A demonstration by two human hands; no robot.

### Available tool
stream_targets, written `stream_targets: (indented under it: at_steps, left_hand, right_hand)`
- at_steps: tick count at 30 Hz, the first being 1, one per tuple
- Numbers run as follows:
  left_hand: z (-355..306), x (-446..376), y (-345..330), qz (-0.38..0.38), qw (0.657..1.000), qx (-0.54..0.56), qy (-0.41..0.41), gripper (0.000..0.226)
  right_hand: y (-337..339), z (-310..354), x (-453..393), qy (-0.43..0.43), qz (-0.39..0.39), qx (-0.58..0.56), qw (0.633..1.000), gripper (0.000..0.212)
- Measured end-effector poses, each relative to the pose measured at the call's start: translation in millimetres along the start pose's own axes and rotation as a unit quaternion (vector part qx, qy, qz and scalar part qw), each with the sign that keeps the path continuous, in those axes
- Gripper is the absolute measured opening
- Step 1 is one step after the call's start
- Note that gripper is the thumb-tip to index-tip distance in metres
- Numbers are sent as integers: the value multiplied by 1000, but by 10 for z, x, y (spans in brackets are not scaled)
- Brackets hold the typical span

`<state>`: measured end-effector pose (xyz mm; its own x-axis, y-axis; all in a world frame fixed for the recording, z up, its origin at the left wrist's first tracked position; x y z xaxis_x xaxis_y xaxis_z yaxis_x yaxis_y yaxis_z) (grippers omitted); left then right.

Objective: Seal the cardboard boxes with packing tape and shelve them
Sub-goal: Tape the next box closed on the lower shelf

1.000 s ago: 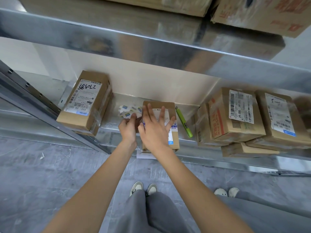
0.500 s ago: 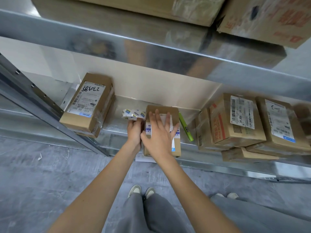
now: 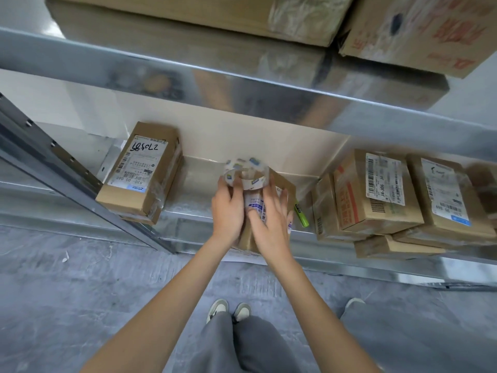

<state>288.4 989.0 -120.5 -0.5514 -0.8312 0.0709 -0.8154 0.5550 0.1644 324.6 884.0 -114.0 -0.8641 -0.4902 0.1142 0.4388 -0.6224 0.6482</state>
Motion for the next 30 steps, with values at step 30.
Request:
stream_targets:
  at_steps: [30]
  left_hand:
    - [-563, -144, -391, 99, 923, -311, -203, 38]
  right_hand:
    - [494, -474, -248, -42, -28, 197, 979, 67]
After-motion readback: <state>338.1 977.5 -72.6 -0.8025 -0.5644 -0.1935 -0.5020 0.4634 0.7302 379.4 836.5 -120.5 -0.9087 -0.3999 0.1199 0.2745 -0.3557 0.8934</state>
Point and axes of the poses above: each hand's wrist, its own x-axis away from the middle knuckle, its own y-axis out of the back of the hand, z = x × y, the point moved 4 cm from there along -x, towards the middle knuckle, and after that the axes turned 3 degrees about -y, right-handed, at the moved point
